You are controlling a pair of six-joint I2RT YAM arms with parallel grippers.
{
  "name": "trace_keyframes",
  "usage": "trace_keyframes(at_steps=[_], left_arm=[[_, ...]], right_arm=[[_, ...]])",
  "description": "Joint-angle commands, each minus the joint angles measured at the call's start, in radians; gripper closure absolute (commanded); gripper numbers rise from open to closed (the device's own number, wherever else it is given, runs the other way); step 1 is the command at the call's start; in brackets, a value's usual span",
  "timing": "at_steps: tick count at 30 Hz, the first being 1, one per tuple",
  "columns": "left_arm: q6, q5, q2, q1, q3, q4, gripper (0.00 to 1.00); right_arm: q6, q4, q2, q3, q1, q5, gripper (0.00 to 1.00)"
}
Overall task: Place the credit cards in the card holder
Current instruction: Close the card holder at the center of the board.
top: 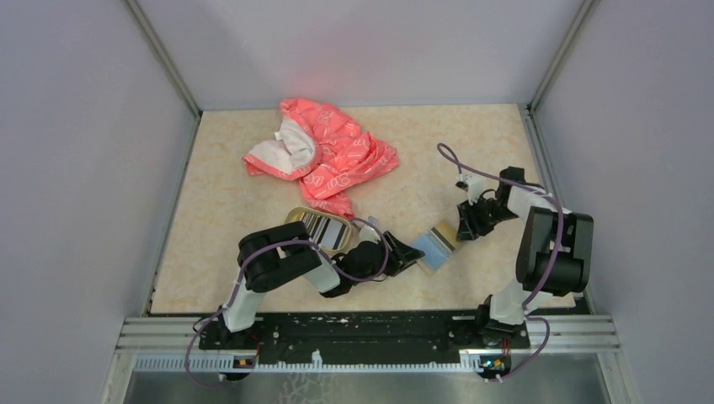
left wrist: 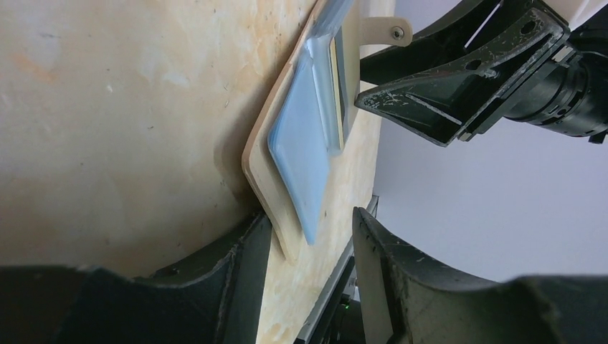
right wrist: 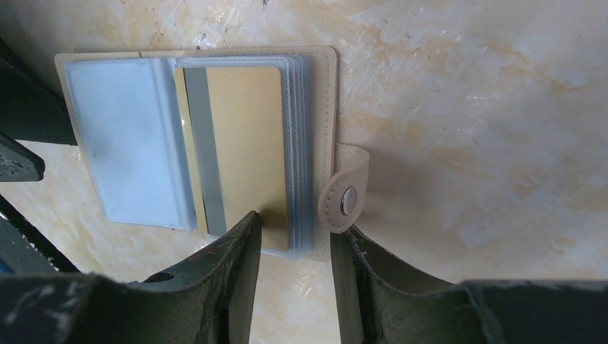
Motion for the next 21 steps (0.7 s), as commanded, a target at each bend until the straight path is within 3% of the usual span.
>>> trace_keyframes(at_steps=[1,10,21], left_arm=[[0.069,-0.034,0.033,0.006,-0.032,-0.028,0.47],[0.307,0.036,-0.029,0.013,0.000,0.064,0.48],[0.430,0.090,-0.094,0.012,0.061,-0.127,0.46]], right_arm=[[-0.026,-0.054,0.022,0.006,0.026,-0.003,0.62],[-0.072,-0.124,0.023,0.022,0.041,-0.101,0.62],[-0.075,-0.140,0.034,0.025,0.102,-0.131,0.63]])
